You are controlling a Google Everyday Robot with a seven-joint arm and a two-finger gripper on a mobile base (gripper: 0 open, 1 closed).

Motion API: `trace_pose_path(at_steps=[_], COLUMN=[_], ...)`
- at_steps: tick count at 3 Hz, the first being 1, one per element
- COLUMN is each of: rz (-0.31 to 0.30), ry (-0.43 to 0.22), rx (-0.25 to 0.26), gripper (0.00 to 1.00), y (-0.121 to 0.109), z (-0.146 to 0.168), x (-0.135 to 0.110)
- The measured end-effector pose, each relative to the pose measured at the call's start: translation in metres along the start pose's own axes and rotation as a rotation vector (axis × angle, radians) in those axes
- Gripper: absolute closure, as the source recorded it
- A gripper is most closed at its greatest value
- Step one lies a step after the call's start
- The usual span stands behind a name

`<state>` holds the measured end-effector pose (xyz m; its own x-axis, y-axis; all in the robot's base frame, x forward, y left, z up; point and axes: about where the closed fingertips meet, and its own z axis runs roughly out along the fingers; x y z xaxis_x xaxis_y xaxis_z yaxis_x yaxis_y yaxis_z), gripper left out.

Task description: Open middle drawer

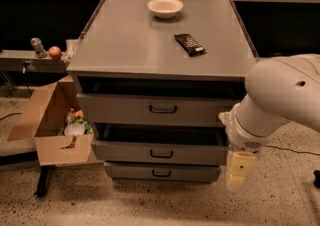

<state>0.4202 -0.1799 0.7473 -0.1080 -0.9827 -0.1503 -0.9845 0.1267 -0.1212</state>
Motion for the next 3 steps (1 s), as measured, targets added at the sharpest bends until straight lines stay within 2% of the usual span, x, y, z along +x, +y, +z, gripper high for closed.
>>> trace_pose_path(at_steps=[1,2,3], rz=[0.0,0.008,-0.013], ry=[0.0,-0.012,0.0], rx=[0.001,-0.018,-0.036], gripper=[0.0,0.0,0.0], y=[0.0,-0.002,-0.001], z=[-0.001,0.02,0.076], x=[0.0,0.004,0.013])
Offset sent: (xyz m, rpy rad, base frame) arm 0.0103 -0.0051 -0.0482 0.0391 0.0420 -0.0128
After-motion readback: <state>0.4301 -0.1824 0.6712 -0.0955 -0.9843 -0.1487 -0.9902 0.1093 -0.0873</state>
